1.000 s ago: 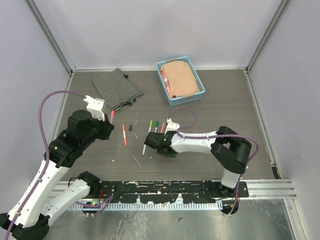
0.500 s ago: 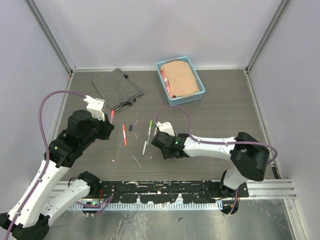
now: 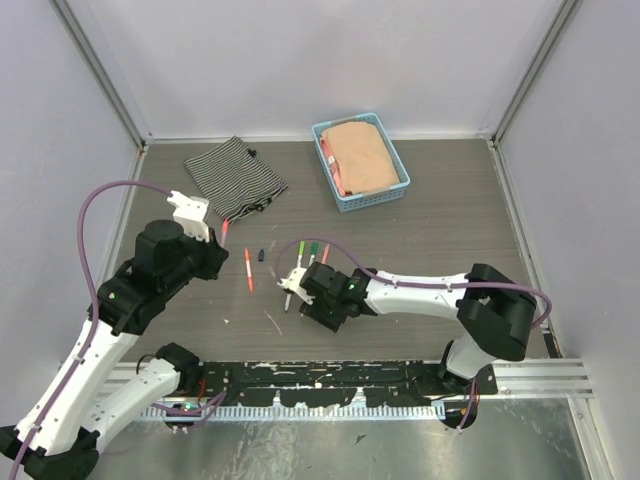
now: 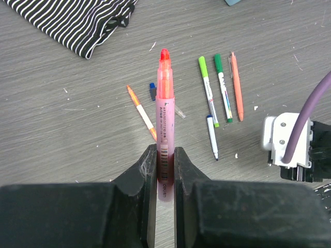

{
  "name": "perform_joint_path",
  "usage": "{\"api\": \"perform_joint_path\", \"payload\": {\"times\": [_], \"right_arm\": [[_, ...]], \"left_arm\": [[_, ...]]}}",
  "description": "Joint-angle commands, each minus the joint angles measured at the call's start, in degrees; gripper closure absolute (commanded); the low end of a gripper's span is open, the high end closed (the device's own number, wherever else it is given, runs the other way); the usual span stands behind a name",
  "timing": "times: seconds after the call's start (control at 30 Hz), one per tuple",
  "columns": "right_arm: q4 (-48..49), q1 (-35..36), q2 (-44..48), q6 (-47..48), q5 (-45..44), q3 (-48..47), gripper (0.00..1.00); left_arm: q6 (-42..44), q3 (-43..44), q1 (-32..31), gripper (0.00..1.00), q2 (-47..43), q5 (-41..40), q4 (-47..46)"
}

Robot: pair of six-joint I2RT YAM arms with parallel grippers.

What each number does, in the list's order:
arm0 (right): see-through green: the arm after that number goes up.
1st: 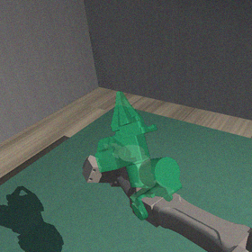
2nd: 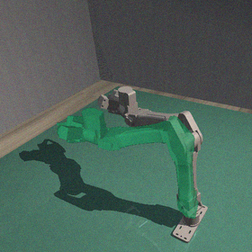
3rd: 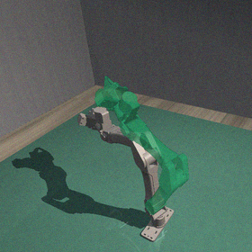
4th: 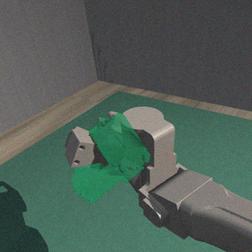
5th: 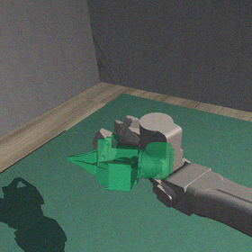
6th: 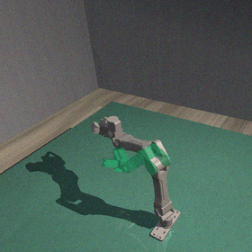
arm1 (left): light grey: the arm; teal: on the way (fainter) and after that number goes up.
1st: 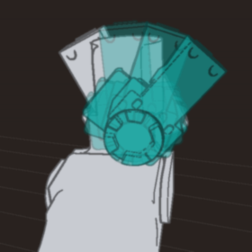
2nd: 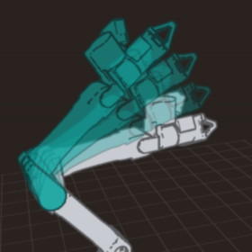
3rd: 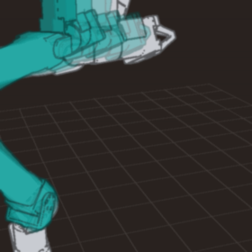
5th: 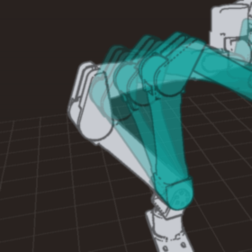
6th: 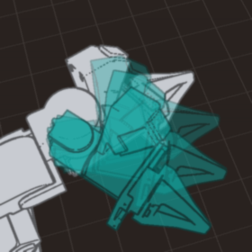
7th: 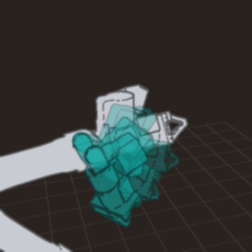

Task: Insert the pens into the pen caps
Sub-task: Insert the pen cap onto the pen.

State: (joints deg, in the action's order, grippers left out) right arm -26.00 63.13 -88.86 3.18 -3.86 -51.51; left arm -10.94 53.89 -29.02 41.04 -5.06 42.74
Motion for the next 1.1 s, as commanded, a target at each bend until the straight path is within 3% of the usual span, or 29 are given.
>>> {"api": "perform_joint_path", "payload": {"times": [0.0,0.17,0.37,0.53,0.67,0.9,1.07], "right_arm": [[2.0,-0.3,-1.3,5.2,3.6,-2.1,0.56],[1.4,-0.3,-4.1,5.5,4.4,-2.3,0.54],[1.8,-0.3,-3.6,5.4,4.6,-3.1,0.32],[2.9,-0.3,3.5,1.0,0.1,-3.2,0.25],[4.8,-0.3,9.1,-14.1,-10.9,-1.8,0.25],[-1.6,1.8,12.3,-59.8,-23.5,1.2,0.28],[-9.2,4.4,9.4,-75.8,-26.7,-1.8,0.33]], "left_arm": [[0.1,-0.5,0.3,1.00,-0.4,-0.4,-1.4],[0.1,-0.5,0.3,1.00,-0.7,-0.6,-1.4],[0.1,-0.5,0.3,1.00,-0.5,-0.5,-1.5],[0.1,-0.6,0.3,1.00,-0.6,-0.4,-1.4],[0.0,-0.5,0.3,1.00,-0.7,-0.6,-1.4],[0.2,-0.4,0.3,1.00,-0.2,-0.5,-1.5],[0.1,-0.4,0.4,1.00,0.1,-0.3,-1.6]]}}
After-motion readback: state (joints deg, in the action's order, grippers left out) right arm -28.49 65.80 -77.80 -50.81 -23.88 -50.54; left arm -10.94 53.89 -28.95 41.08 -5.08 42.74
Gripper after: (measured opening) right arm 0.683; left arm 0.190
